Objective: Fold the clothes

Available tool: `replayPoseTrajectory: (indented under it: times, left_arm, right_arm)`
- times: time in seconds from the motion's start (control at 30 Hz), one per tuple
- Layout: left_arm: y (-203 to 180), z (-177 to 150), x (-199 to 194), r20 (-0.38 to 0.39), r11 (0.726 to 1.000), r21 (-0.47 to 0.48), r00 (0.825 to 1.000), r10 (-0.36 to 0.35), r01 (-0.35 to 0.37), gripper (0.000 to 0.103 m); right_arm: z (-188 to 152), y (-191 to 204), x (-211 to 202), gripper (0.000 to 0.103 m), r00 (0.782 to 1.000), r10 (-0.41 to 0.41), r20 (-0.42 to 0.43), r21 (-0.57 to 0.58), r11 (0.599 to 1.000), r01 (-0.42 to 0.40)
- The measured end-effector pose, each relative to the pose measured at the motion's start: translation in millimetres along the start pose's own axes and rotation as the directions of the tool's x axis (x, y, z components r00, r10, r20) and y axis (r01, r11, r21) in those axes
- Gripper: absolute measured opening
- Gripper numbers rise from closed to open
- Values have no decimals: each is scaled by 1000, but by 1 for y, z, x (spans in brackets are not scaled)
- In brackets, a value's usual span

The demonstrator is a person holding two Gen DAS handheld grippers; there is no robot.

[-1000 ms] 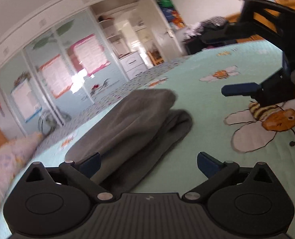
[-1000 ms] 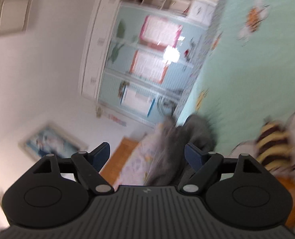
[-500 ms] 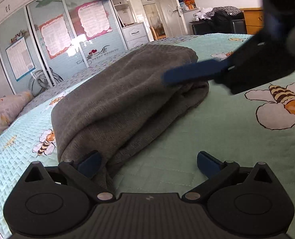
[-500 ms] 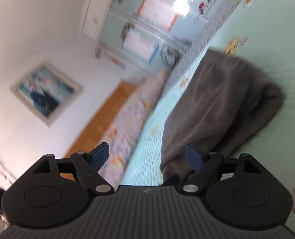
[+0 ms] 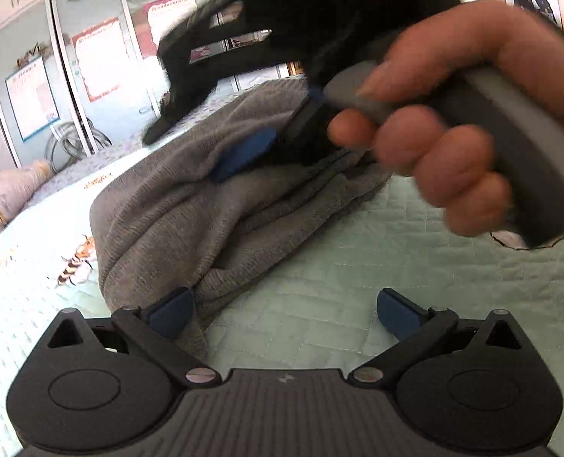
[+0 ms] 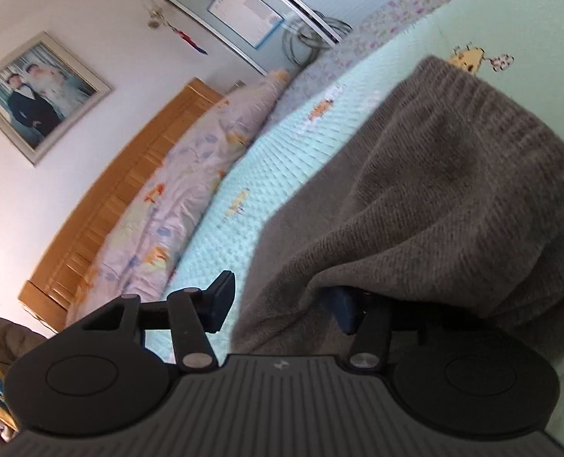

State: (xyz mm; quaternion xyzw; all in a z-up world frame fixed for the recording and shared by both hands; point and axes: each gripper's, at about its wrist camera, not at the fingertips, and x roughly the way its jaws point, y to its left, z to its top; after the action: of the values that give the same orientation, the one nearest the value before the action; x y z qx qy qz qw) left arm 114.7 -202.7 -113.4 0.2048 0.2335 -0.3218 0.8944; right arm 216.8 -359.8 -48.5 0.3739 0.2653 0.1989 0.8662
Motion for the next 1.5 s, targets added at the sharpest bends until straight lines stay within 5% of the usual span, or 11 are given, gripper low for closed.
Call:
replayPoseTrajectory:
  times: [0.13, 0.23, 0.43, 0.67, 0.8, 0.93, 1.0, 1.07, 1.2, 1.33, 1.5]
  left_arm:
    - [7, 0, -2, 22, 1000, -16, 1000, -18, 18, 102]
    - [14, 1, -12, 75, 999, -31, 997, -33, 36, 101]
    - [28, 4, -43, 234, 1000, 1, 972, -8, 8, 102]
    - [48, 11, 6, 36, 999, 7, 998, 45, -45, 102]
    - [42, 11, 10, 30, 997, 46, 997, 66, -67, 103]
    - [38, 11, 13, 29, 996, 57, 997, 72, -73, 103]
    - [36, 11, 14, 28, 995, 63, 997, 75, -77, 102]
    - [34, 11, 15, 28, 994, 68, 997, 78, -80, 102]
    - [30, 11, 18, 27, 993, 79, 996, 84, -86, 103]
    - [26, 12, 14, 27, 993, 79, 996, 84, -85, 103]
    - [-5, -6, 3, 30, 992, 90, 995, 91, -93, 102]
  right_arm:
    - [-24, 11, -22, 83, 992, 125, 28, 14, 992, -125]
    - [-27, 9, -26, 83, 985, 174, 17, 65, 982, -175]
    - [-19, -8, -24, 81, 1000, -17, -5, 102, 995, 17]
    - [-43, -48, -80, 81, 987, 2, 162, 302, 952, -51]
    - [-40, -23, -74, 81, 978, 151, 143, 217, 959, -180]
    - [-26, -14, -38, 80, 989, 143, 41, 128, 981, -147]
    - [-12, -30, -23, 70, 999, 35, 36, 109, 993, -39]
    - [1, -61, -21, 46, 995, 44, 90, 235, 970, -64]
    - [0, -58, -32, 57, 984, 98, 145, 256, 957, -133]
    - [-11, -32, -42, 82, 975, 160, 153, 160, 970, -184]
    - [21, -45, -20, 76, 990, 90, 111, 103, 990, -101]
